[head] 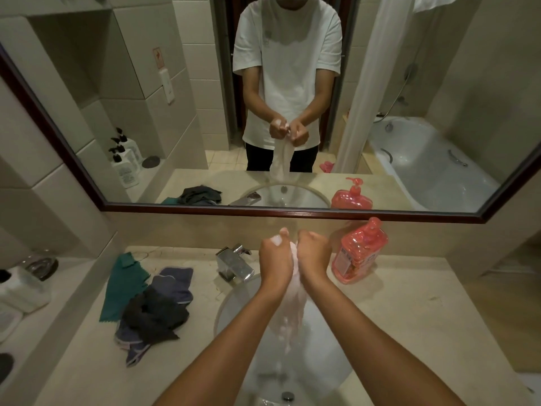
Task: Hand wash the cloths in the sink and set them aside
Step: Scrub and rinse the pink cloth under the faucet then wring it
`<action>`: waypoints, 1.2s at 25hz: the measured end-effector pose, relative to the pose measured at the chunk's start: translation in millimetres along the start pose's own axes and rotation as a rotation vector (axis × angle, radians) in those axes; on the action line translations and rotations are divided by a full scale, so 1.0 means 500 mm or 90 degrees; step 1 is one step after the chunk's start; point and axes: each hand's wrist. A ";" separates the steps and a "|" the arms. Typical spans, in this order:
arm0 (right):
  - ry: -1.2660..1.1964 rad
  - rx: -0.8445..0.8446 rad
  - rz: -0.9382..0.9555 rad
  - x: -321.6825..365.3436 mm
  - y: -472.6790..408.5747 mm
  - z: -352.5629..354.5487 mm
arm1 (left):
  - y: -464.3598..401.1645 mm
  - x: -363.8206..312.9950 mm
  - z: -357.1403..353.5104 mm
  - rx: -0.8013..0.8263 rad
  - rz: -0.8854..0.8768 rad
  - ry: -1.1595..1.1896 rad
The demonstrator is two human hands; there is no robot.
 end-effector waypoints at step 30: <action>-0.022 0.132 0.116 -0.048 0.037 0.000 | -0.013 -0.014 0.042 0.014 -0.057 0.041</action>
Point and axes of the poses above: each hand's wrist, its own y-axis away from the middle knuckle, its own z-axis out of the back of the hand, x = y × z, and after that the axes turned 12 degrees about x, right-handed
